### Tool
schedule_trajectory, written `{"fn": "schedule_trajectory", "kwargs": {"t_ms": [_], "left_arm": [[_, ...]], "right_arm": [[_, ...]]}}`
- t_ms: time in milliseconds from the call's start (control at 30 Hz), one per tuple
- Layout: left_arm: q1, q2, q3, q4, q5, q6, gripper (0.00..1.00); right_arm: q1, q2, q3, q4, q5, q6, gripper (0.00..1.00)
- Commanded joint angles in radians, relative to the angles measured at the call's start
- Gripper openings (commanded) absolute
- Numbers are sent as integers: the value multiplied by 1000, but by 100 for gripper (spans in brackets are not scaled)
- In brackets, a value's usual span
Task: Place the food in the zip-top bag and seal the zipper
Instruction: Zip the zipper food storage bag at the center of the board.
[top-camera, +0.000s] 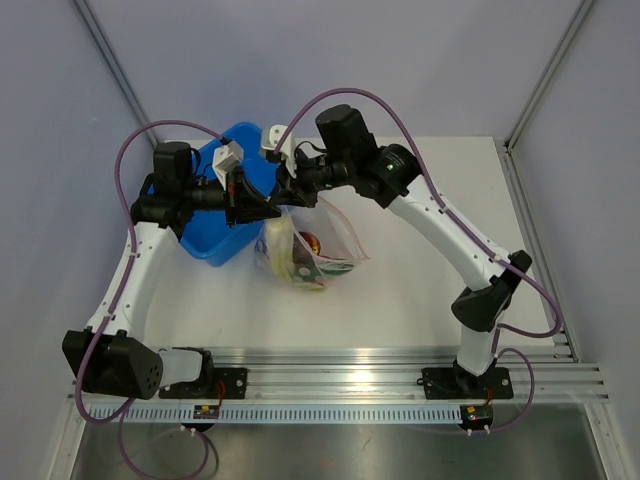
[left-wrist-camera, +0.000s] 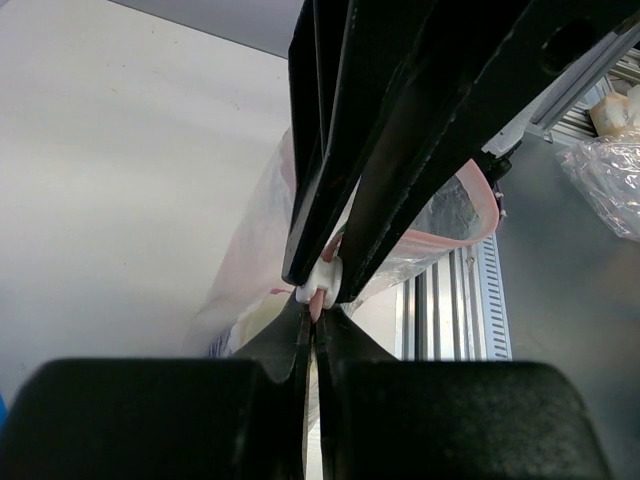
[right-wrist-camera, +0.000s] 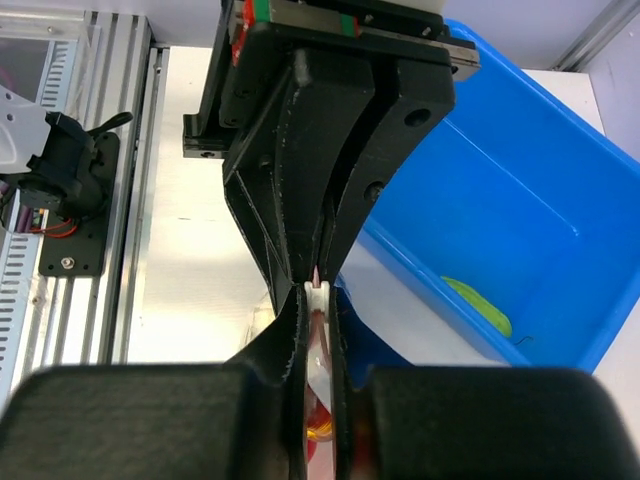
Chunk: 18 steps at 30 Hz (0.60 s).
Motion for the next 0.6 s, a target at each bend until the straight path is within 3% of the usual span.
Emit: {"fn": "schedule_trajectory", "kwargs": {"t_ms": [0,67,567], "left_arm": [[0,-25,31,65,49,-17,0],[0,-23,31,65,36,-20,0],[8,-67,-15,163,-52,-115,0]], "right_arm": [[10,-36,-10,43,-23,13,5],[9,-52,-45,63,-16,21,0],[10,-382,-508,232,86,140,0]]}}
